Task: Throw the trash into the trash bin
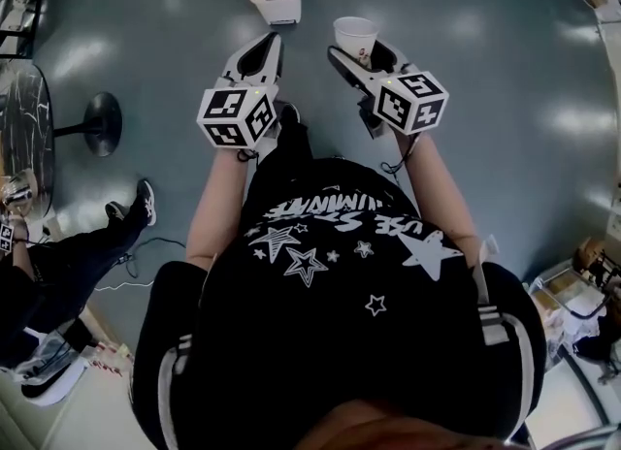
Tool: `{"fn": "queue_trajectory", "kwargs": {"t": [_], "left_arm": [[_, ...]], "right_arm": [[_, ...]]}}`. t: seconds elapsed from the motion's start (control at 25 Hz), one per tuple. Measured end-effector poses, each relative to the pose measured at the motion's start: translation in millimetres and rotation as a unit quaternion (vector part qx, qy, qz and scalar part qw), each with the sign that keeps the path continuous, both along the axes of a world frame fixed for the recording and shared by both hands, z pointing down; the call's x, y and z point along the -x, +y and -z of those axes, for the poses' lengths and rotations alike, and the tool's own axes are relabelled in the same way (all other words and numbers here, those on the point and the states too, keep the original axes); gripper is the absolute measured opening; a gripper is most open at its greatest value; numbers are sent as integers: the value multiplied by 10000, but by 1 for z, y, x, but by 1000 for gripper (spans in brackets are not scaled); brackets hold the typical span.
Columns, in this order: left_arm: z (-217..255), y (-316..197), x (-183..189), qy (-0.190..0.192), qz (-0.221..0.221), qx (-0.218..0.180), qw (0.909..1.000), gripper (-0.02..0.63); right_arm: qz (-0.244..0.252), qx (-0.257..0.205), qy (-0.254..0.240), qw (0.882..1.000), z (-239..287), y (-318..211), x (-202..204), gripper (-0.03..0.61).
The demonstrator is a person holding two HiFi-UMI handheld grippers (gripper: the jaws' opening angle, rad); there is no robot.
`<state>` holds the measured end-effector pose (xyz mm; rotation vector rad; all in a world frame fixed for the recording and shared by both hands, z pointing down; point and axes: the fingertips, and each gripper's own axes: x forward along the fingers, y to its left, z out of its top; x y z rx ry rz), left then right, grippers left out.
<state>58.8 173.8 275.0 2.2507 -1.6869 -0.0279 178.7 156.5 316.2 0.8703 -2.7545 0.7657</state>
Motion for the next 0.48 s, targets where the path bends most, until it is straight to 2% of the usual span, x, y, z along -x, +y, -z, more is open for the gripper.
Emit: {"fn": "queue_trajectory", "kwargs": {"t": [0.12,0.28,0.48], "left_arm": [[-3,-25,25,80,89,25,9999,11],[-3,-50,52,195,81,23,9998,11],[-10,-71,81,294,94,129,9994,11]], "right_arm": [[126,75,61,9999,-10,-23,27,318],[149,-22,82,9999,3,-52,61,318],[157,117,174,9997,-9,-74,86,318]]}}
